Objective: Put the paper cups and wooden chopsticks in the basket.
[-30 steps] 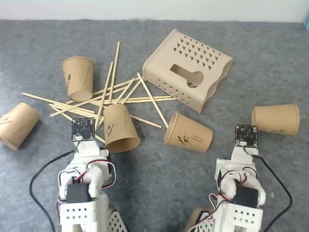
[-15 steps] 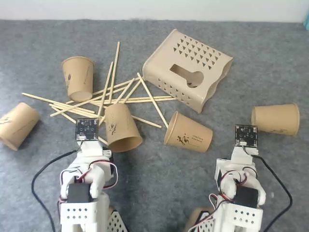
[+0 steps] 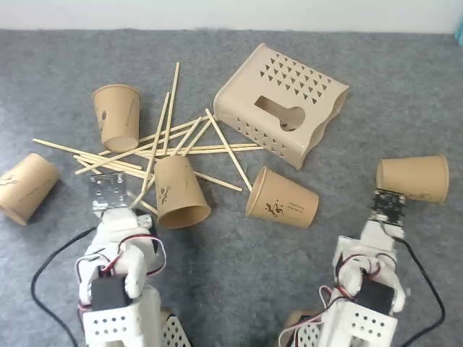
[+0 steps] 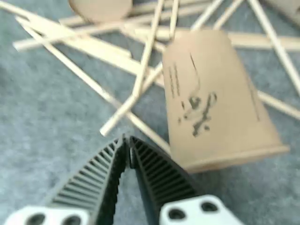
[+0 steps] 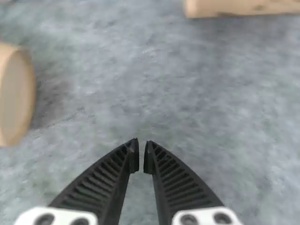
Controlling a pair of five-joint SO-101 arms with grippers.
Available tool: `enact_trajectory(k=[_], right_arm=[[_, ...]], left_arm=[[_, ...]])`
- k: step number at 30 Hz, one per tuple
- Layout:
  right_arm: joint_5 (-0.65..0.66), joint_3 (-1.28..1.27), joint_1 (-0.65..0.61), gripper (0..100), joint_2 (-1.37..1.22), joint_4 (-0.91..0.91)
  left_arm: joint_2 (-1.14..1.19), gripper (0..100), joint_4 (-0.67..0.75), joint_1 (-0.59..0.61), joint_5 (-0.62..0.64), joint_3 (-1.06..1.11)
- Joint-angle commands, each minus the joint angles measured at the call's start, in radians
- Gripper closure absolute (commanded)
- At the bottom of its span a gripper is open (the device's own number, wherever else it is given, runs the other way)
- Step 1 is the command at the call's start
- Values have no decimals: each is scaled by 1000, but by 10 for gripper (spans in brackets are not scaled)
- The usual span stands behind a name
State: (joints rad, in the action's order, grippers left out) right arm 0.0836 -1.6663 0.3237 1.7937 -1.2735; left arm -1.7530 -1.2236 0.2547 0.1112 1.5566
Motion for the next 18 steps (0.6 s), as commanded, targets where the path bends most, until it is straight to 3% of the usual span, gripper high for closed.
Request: enact_trajectory(k=[1,5,12,18], right_arm=[[74,-14,65,957,21,21],[338,-17,102,961,21,10],[311,-8,104,961,21,2],[313,29,105,957,18,-8]], left_arm=[[-15,985,-5,9,-55,-136],[-8,985,-64,6,-106,-283],[68,978,-74,0,-110,-456],[508,867,-124,-2,-41,-799]])
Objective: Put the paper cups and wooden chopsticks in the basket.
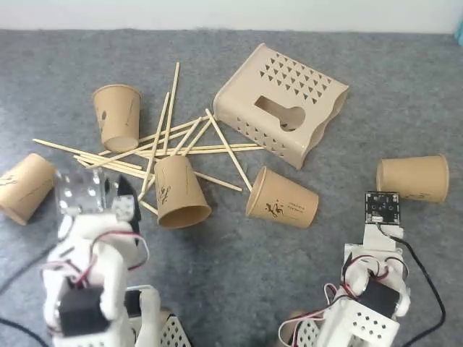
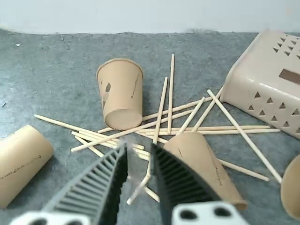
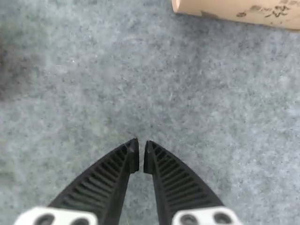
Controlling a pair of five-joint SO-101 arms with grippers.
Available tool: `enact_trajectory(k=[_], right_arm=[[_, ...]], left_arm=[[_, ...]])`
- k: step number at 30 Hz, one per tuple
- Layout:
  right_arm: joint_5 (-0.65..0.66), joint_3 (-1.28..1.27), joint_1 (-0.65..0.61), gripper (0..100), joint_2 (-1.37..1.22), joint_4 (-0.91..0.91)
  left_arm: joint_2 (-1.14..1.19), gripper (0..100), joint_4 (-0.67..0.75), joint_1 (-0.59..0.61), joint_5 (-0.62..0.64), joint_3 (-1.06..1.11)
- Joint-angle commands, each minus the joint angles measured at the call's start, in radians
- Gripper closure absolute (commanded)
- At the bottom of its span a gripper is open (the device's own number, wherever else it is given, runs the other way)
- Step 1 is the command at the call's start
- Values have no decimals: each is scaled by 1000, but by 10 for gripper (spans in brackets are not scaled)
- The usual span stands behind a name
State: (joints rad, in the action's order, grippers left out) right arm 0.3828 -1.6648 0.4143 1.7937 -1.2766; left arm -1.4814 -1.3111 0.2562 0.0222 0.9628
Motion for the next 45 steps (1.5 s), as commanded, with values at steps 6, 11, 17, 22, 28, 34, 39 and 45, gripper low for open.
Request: enact_trajectory(k=[6,11,17,22,28,34,39,45], right_arm=[[15,29,27,957,18,-1],[12,31,84,956,18,4],[-6,34,128,877,19,5],[-43,29,131,842,19,25],[-43,26,131,842,19,25],[-43,25,131,842,19,25],[-43,25,131,841,19,25],[-43,25,128,842,19,25]], left_arm=[[621,859,-213,-232,186,-581],[829,855,-236,-540,331,-760],[1071,855,-34,-789,384,-780],[1223,790,104,-844,358,-816],[1470,724,258,-848,354,-941],[1781,725,356,-847,258,-1112],[1990,726,365,-821,219,-1296],[2148,804,362,-766,164,-1449]])
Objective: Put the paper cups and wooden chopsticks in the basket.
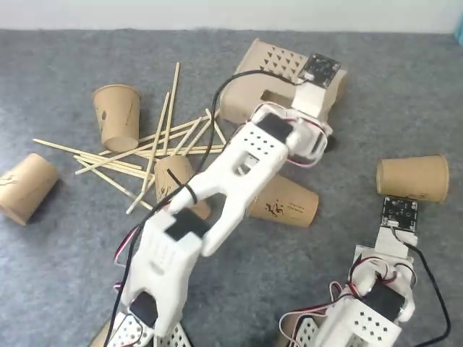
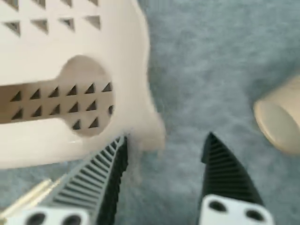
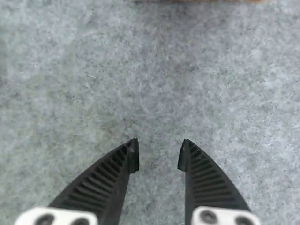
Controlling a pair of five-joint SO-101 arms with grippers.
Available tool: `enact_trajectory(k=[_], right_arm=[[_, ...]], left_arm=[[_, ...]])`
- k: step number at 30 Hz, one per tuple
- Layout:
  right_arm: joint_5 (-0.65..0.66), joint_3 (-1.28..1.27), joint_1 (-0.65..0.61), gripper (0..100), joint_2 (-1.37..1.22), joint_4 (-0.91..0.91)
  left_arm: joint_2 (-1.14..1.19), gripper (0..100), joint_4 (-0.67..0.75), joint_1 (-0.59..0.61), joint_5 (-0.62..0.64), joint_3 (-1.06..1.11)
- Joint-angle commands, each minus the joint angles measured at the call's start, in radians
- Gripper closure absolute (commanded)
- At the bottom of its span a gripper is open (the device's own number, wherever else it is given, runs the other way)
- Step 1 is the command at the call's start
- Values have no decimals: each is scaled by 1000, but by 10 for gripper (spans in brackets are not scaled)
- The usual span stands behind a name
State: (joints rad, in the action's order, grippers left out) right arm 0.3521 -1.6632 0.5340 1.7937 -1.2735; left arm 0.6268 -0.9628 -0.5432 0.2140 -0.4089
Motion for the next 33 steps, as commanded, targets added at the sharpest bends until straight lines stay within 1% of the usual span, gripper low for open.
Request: enact_trajectory(k=[1,3,5,7,12,14,16,19,23,26,29,33], right_arm=[[-12,23,8,842,19,22],[-12,23,7,842,19,21],[-12,23,7,842,19,21],[-12,23,7,842,19,21],[-12,23,8,842,19,21],[-12,23,8,842,19,21],[-12,23,8,842,19,21],[-12,23,8,842,19,21],[-12,23,10,843,19,19],[-12,23,10,843,19,19],[-12,23,10,843,19,19],[-12,23,10,843,19,19]], left_arm=[[49,825,14,35,-28,-91],[51,850,14,35,-28,-108],[37,849,11,35,-25,-143],[8,831,-5,40,-23,-182],[-31,735,-71,46,-18,-288],[-31,732,-81,44,-18,-314],[-29,732,-78,43,-18,-325],[-21,732,-15,48,-6,-320],[64,732,75,72,9,-352],[157,732,100,92,9,-429],[256,732,89,94,9,-553],[385,732,17,63,9,-740]])
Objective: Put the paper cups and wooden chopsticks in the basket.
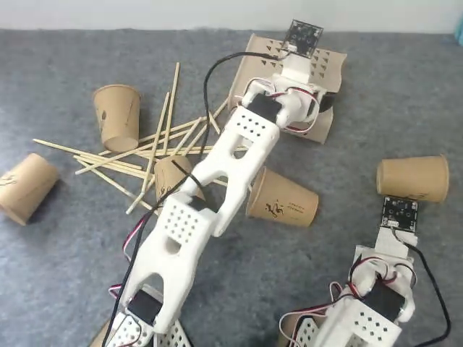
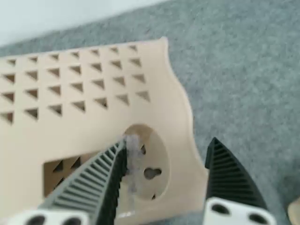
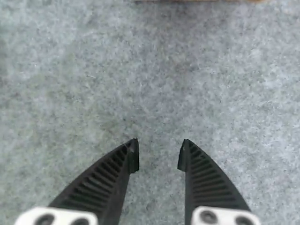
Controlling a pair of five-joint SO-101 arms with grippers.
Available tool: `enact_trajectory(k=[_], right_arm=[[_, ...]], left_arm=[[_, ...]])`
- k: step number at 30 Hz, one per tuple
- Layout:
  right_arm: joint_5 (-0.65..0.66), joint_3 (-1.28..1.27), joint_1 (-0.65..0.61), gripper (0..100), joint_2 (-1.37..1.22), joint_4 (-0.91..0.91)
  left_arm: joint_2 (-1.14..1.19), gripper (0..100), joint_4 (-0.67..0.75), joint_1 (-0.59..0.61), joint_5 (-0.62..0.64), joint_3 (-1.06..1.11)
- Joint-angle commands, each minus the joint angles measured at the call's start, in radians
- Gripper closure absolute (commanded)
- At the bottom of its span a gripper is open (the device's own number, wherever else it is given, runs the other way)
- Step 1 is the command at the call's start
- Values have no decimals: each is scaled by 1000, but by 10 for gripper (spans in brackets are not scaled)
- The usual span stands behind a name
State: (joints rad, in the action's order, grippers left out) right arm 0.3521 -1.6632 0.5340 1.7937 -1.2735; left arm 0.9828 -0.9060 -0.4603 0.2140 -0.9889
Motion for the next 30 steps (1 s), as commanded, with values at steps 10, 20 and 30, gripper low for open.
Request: enact_trajectory(k=[10,20,30], right_arm=[[-12,23,10,843,19,19],[-12,23,10,843,19,18],[-12,23,12,843,21,15]], left_arm=[[247,732,-135,-60,9,-377],[281,1000,-137,-64,-63,-383],[279,990,-345,-72,25,-694]])
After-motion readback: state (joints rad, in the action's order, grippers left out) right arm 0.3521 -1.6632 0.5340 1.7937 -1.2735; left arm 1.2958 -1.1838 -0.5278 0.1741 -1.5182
